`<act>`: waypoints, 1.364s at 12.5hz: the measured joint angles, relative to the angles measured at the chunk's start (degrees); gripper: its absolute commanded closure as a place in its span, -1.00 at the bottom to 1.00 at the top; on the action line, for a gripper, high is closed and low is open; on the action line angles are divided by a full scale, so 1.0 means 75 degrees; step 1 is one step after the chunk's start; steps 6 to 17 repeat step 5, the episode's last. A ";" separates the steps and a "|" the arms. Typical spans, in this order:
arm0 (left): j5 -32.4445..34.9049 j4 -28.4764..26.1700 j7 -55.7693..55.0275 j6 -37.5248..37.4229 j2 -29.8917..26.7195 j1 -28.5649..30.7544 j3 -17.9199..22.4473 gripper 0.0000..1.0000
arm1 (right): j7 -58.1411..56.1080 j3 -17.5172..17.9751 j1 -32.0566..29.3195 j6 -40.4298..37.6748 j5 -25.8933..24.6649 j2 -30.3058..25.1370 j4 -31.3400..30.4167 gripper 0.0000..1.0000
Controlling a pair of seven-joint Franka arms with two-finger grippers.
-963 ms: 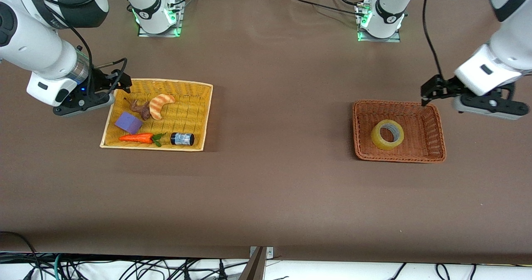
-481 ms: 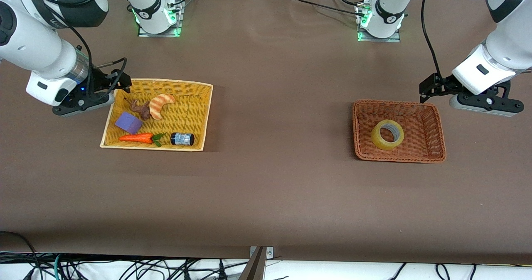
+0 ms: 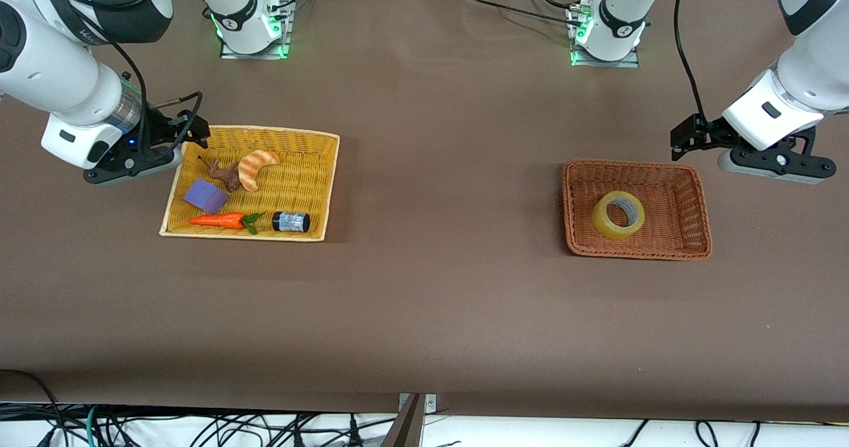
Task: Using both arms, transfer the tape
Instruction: 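Open the left gripper and raise it away from the basket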
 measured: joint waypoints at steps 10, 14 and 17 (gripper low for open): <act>0.0000 0.0000 0.0000 -0.0004 -0.0001 0.0000 0.0000 -1.00 | 0.0000 0.0003 0.0000 -0.0319 0.0130 -0.0171 0.0213 -1.00; 0.0000 0.0000 0.0000 -0.0004 -0.0001 0.0000 0.0000 -1.00 | 0.0000 0.0003 0.0000 -0.0319 0.0130 -0.0171 0.0213 -1.00; 0.0000 0.0000 0.0000 -0.0004 -0.0001 0.0000 0.0000 -1.00 | 0.0000 0.0003 0.0000 -0.0319 0.0130 -0.0171 0.0213 -1.00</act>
